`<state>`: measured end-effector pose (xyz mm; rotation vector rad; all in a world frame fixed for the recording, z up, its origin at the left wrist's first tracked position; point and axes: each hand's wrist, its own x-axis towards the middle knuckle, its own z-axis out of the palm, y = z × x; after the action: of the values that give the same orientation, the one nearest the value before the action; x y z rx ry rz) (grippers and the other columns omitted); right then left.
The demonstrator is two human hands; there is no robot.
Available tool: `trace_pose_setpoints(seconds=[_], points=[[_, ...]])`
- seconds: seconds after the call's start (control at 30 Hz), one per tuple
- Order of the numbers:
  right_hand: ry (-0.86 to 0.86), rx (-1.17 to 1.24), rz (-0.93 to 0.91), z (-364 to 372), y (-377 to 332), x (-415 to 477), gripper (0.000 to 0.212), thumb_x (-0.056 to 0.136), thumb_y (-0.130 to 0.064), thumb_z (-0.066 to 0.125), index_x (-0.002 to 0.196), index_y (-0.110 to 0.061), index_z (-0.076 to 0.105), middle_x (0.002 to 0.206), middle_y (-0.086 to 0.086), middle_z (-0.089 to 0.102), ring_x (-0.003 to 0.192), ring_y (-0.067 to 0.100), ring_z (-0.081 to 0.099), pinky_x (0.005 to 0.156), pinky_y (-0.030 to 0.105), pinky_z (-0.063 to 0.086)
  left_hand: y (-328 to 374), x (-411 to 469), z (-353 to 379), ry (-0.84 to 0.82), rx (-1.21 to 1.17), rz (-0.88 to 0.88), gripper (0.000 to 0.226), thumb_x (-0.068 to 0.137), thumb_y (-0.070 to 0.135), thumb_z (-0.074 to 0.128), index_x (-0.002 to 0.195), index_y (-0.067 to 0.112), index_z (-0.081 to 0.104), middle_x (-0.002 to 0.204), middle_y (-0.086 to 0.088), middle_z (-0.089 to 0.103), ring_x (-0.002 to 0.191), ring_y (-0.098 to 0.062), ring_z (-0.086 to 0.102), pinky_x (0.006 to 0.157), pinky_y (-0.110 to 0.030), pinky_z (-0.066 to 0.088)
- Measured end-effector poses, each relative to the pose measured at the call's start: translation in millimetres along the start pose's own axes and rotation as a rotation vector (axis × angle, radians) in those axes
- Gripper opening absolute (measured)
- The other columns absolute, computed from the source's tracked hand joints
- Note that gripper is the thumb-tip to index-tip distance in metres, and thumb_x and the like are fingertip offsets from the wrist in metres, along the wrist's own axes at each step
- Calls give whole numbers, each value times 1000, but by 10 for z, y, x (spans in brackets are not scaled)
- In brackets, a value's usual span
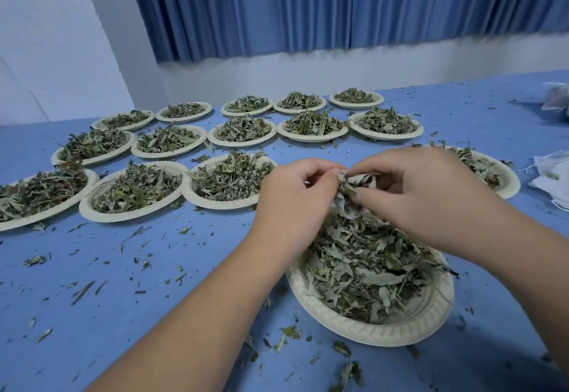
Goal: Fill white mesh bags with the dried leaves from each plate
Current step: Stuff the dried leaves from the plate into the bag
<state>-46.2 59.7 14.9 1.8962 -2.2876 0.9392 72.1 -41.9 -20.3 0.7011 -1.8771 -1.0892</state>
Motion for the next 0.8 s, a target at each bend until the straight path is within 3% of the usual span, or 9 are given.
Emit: trace_pose_setpoints(seconds=[0.13,0.17,0.23,0.3,0.37,0.43,0.53,0.67,0.8], points=[[-10,201,44,-29,-30,-21,21,74,-52,53,77,-39,70,67,-15,70,65,6,66,71,36,56,-11,9,-6,11,-9,-3,22,90,17,64,80,33,73,79,9,74,74,-11,67,69,-28,54],[-5,204,34,-14,-40,-25,25,74,-54,52,78,-38,71,66,-16,69,63,5,65,69,33,55,-13,11,-4,10,-7,-2,21,90,16,64,81,32,74,79,8,74,75,-10,67,70,-28,55],[30,143,6,34,-57,-22,25,74,-55,54,78,-37,72,59,-23,64,59,-3,59,56,13,46,-14,7,0,9,-8,-8,18,90,16,64,84,29,75,80,9,74,75,-6,67,70,-24,54],[91,71,13,81,-36,-5,18,76,-46,61,86,-40,73,50,-22,57,62,-11,55,59,5,39,-15,9,7,13,-9,-19,17,91,17,63,86,27,76,80,9,74,75,-7,67,69,-24,54],[167,30,26,106,-2,14,16,78,-35,69,92,-34,76,55,-24,54,66,-12,55,62,0,35,-15,14,14,15,-21,-23,15,91,18,63,89,23,77,79,9,74,73,-5,66,67,-21,53],[226,-2,18,117,15,20,16,77,-30,71,92,-30,77,68,-20,58,67,-6,54,65,2,35,-11,13,30,9,-59,-29,16,92,19,62,92,20,78,75,13,72,67,1,62,63,-16,48],[245,-65,-19,134,-9,2,14,75,-23,72,87,-24,78,71,-6,62,63,4,53,65,7,35,-7,-2,56,-15,-116,-42,17,92,18,61,89,21,77,59,19,63,47,5,50,48,-10,37],[229,-204,-67,163,-31,-11,13,73,-10,74,80,-18,79,67,3,64,66,21,56,60,25,29,5,0,76,-27,-175,-44,17,93,18,61,86,24,76,55,20,60,46,5,50,50,-14,36],[218,-107,-29,163,-34,-5,11,74,-18,73,85,-23,73,70,-8,64,65,10,59,62,16,37,12,-7,83,-19,-169,-13,19,94,16,59,86,23,75,51,20,58,43,5,49,46,-10,34]])
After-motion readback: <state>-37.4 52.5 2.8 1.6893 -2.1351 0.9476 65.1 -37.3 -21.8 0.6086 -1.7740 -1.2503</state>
